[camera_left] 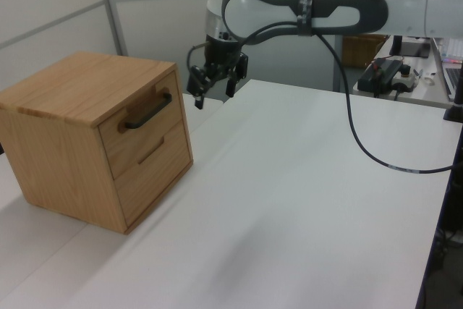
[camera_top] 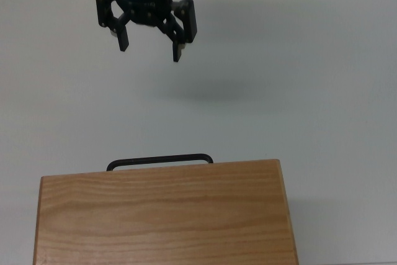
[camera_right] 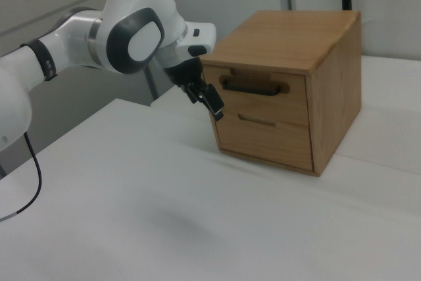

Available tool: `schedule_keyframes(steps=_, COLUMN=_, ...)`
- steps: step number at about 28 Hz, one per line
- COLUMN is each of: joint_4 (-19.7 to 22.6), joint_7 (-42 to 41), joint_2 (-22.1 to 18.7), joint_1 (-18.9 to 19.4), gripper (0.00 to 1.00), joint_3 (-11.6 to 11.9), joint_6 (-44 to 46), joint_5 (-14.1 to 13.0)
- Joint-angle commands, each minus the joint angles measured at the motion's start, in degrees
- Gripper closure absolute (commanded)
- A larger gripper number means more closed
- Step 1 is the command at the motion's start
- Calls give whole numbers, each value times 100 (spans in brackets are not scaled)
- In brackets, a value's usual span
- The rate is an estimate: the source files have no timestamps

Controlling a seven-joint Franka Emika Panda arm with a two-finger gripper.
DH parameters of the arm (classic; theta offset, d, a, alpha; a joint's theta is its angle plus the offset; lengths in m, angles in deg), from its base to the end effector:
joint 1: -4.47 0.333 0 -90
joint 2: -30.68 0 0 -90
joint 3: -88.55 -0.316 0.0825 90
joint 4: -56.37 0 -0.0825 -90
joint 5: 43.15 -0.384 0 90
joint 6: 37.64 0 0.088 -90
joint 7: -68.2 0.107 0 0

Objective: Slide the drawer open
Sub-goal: 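Move the open gripper toward the black handle of the upper drawer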

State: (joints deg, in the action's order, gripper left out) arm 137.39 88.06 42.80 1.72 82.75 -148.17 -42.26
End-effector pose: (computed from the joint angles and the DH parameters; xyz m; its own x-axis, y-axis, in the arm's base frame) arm 0.6501 0.0262 0.6108 0.9137 -0.2944 0.2801 -0.2750 -0.9555 -0.1072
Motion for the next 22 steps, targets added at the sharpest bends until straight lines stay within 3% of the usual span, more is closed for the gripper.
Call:
schedule_keyframes(steps=1, joint_4=-25, joint_7=1264, joint_2=159, joint_1=64, gripper=0, joint_3=26, joint_6=-415, joint_5=-28)
schedule_keyframes(steps=3, joint_4=-25, joint_7=1686, joint_2=177, joint_1=64, gripper=0, joint_3=17, joint_6=-670, joint_5=-1)
schedule_keyframes(steps=10, joint_4=-376, joint_7=3383, joint_2=642, joint_1=90, gripper=0, joint_3=-27, joint_6=-979, joint_5=526)
schedule_keyframes(steps=22, joint_4=-1378, joint_7=4139, joint_2=1477, joint_1=187, gripper=0, joint_3=-1, joint_6=-1224, joint_5=649)
